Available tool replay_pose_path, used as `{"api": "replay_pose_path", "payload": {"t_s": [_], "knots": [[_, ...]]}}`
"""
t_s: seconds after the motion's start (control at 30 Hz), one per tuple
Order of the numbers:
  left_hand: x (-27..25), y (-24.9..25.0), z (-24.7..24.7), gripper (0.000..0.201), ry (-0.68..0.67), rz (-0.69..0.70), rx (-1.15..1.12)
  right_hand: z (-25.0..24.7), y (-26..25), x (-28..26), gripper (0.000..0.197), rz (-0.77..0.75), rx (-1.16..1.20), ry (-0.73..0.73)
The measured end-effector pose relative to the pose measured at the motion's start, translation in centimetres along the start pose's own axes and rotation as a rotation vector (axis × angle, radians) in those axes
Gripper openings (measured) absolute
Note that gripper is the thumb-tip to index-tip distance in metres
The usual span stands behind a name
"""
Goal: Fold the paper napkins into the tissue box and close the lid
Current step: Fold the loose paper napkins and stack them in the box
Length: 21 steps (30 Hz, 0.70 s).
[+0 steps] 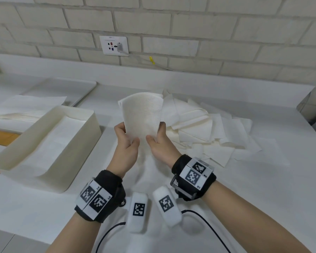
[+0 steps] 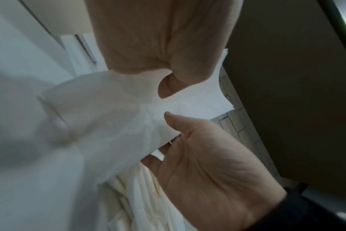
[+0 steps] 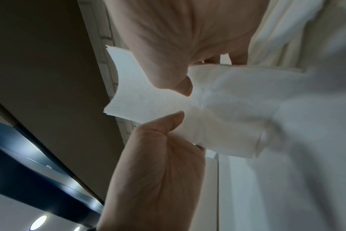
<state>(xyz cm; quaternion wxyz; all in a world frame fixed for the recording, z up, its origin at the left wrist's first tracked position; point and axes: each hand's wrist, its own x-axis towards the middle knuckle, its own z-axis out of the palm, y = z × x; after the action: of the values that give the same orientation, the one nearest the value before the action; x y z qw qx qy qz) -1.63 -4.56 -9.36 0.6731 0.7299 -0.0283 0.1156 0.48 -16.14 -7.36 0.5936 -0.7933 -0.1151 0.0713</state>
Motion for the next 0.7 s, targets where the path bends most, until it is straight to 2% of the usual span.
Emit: {"api": "replay_pose_path", "payload": {"t_s": [0.07,0.13,0.23,0.3,0.37,0.47,0.57,0.7], "knots": [[0.1,0.1,-0.2,0.032,0.008,-0.015,-0.056,-0.1,0.0,0.2,0.025,-0.009,-0.045,0.022],[0.5,0.8,-0.9,0.037,0.074,0.022,-0.089,-0.7,-0.2,0.4,0.031,-0.065,-0.132,0.035],[1.3,2.5,-2.8,0.044,0.195,0.102,-0.16,-2.4,-0.6,0.6,0.017,-0.131,-0.284,-0.021],[1.5,3.2,-3.9,0.049,0.205,0.124,-0.042,-3.7,-1.1,1.0,0.016,-0.155,-0.419,-0.058],[1.6,2.9,-4.6,0.052,0.158,0.07,0.111,-4.7,-1.8,1.6,0.017,-0.167,-0.543,-0.083],[1.5,1.0,-4.8,0.039,0.06,-0.077,0.27,-5.1,-3.2,2.1,0.02,-0.163,-0.829,-0.106],[1.2,-0.8,-4.2,0.032,0.046,-0.202,0.225,-4.2,-3.8,1.8,0.028,-0.236,-1.144,-0.133],[1.0,-1.8,-3.7,0.034,0.099,-0.295,0.073,-2.4,-2.8,1.1,0.029,-0.219,-1.271,-0.235]]}}
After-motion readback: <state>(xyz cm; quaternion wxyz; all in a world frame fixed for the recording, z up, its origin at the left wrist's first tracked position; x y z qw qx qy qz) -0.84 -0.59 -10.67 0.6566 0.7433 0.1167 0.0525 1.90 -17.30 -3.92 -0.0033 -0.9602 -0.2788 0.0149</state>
